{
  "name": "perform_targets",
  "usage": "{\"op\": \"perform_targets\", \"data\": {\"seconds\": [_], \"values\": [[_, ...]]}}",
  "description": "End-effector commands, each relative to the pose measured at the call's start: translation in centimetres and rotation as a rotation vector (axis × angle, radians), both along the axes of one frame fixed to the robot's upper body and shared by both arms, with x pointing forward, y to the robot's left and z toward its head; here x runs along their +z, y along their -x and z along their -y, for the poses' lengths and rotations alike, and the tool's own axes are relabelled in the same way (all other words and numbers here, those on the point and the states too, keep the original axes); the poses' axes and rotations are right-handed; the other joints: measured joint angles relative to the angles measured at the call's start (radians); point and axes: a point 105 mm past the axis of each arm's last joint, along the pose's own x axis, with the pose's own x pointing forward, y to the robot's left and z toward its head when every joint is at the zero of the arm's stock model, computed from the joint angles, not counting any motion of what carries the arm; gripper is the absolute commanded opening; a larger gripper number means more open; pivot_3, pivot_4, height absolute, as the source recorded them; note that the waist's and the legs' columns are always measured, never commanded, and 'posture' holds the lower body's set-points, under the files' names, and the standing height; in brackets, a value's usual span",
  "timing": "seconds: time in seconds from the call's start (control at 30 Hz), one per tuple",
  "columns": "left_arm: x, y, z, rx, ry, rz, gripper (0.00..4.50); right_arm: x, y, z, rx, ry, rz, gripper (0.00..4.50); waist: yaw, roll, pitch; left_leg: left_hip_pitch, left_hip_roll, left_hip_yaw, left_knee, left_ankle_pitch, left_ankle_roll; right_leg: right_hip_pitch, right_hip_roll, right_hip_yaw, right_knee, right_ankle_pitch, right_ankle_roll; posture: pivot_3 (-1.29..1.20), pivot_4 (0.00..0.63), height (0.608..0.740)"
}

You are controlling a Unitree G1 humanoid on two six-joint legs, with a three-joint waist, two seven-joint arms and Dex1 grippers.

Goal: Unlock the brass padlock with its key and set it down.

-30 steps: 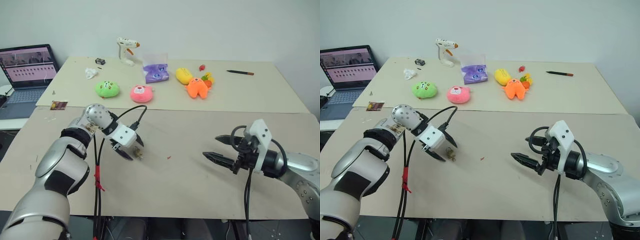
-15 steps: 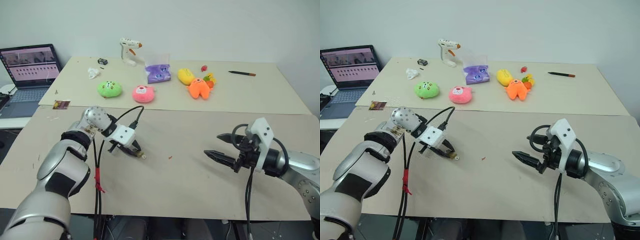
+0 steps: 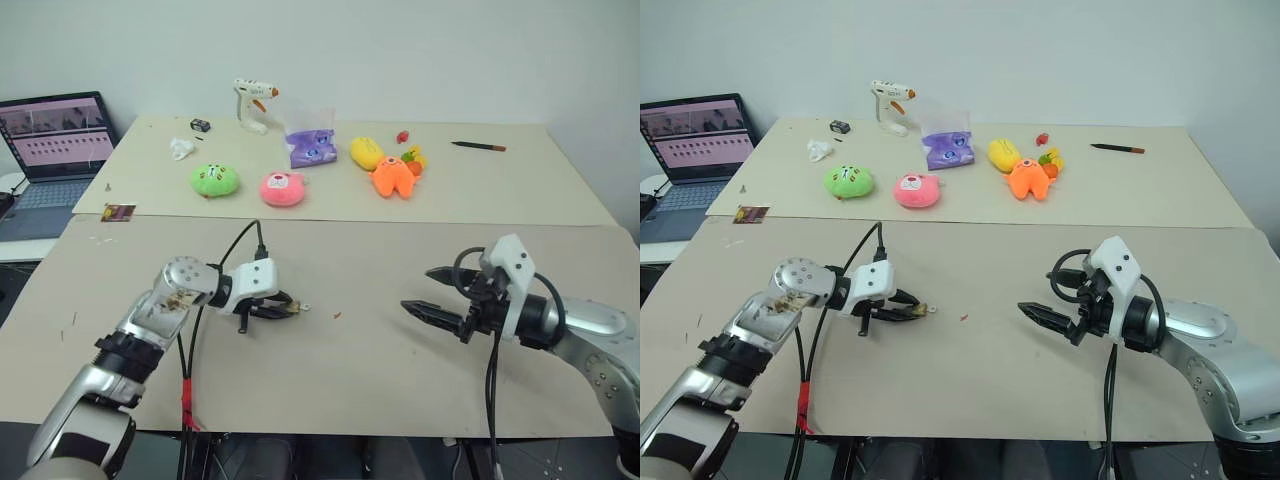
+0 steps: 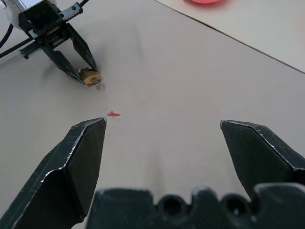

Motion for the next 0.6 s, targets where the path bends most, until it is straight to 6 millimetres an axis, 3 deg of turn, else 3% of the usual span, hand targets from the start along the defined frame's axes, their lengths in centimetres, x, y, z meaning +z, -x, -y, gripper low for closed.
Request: {"op": "perform_targets", "data": {"seconds": [0.03,0.2,0.27,0.4,0.6], "values": [[0.4,-0.3,-1.1,0.194,-0.006,0.049,0.79,1.1,-0.2,-0.4,0.023,-0.005,0.063,4.5,0.0,0.0,0.0,0.0,0.0,0.0,0.0,0.0,0.0,0.0,0.0,0.0,0.0,0.0,0.0,0.0,0.15,0.74],[-0.6,0.6,-0.9,0.308,0.048,-0.036,0.79,1.1,-0.4,-0.7,0.035,-0.009,0.065,4.5,0.002,0.0,0.0,0.002,0.0,0.0,-0.002,0.001,-0.002,0.001,0.0,0.0,0.0,0.0,0.0,0.0,0.15,0.74],[-0.7,0.6,-0.9,0.321,0.052,-0.045,1.82,1.1,-0.4,-0.7,0.036,-0.008,0.065,4.5,0.001,0.0,0.0,0.003,0.0,0.0,-0.002,0.001,-0.002,0.001,0.0,0.0,0.0,0.0,0.0,0.0,0.15,0.74],[0.0,0.1,-0.9,0.322,0.068,-0.047,2.89,1.0,-0.5,-0.6,0.035,-0.003,0.067,4.5,-0.001,0.0,0.0,0.006,0.0,0.0,-0.004,0.001,-0.002,0.003,0.0,0.0,0.0,0.0,0.0,0.0,0.15,0.74],[2.1,-1.2,-0.4,0.313,0.169,-0.058,2.89,0.9,-0.4,-0.5,0.03,-0.004,0.068,4.5,0.004,0.0,0.0,0.006,0.0,0.0,-0.007,0.001,-0.003,0.002,0.0,0.0,-0.001,0.0,0.0,0.0,0.15,0.74]]}}
